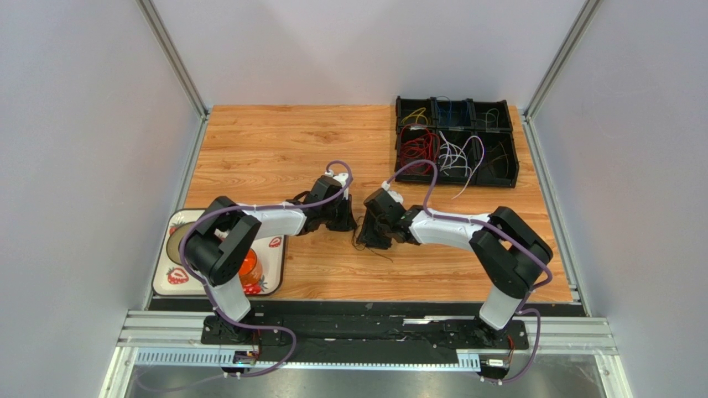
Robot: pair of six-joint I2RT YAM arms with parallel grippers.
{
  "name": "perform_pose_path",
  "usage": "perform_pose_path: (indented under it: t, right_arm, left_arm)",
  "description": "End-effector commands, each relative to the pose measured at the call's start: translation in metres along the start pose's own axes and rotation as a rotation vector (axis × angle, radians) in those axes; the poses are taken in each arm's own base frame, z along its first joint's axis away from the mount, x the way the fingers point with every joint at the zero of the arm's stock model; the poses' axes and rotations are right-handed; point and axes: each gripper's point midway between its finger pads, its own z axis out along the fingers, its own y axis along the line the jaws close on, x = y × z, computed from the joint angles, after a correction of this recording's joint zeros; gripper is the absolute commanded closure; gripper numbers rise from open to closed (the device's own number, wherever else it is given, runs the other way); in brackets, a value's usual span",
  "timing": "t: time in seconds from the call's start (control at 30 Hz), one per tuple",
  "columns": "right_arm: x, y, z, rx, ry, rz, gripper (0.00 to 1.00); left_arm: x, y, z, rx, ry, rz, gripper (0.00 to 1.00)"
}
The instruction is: Untangle the cables
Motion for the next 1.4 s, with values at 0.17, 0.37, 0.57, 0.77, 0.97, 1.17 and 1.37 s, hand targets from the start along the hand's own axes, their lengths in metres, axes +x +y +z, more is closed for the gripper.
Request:
perform_pose_path:
  t: [0.17,0.37,0.57,0.77,0.97,1.17,1.37]
  right_arm:
    - [0.008,-0.061,0.009,0.317,-0.057,-0.134,0.95]
    - [0.006,-0.057,0.004,0.307,-0.060,-0.160,1.00]
    - [-0.009,-0.048,-0.021,0.280,-0.117,-0.205,1.00]
    - [-0.032,-0.037,-0.061,0.251,-0.201,-0.275,1.00]
    - [-0.046,-0.040,-0.095,0.263,-0.272,-0.309,1.00]
    - [-0.061,-0.032,-0.128,0.238,-0.335,-0.335,1.00]
    - [-0.083,-0.021,-0.153,0.216,-0.408,-0.368,1.00]
  left_arm:
    - [0.047,0.032,-0.002,-0.106,0.124,0.003,1.00]
    - [0.049,0.029,-0.004,-0.087,0.133,0.009,1.00]
    - [0.030,0.009,-0.018,-0.008,0.056,0.041,0.53]
    - [0.010,-0.008,-0.065,0.019,-0.035,0.052,0.33]
    - [-0.002,-0.019,-0.117,0.018,-0.104,0.058,0.32]
    - [0.006,-0.012,-0.171,-0.045,-0.132,0.057,0.32]
    - [0.013,0.004,-0.221,-0.154,-0.176,0.002,0.33]
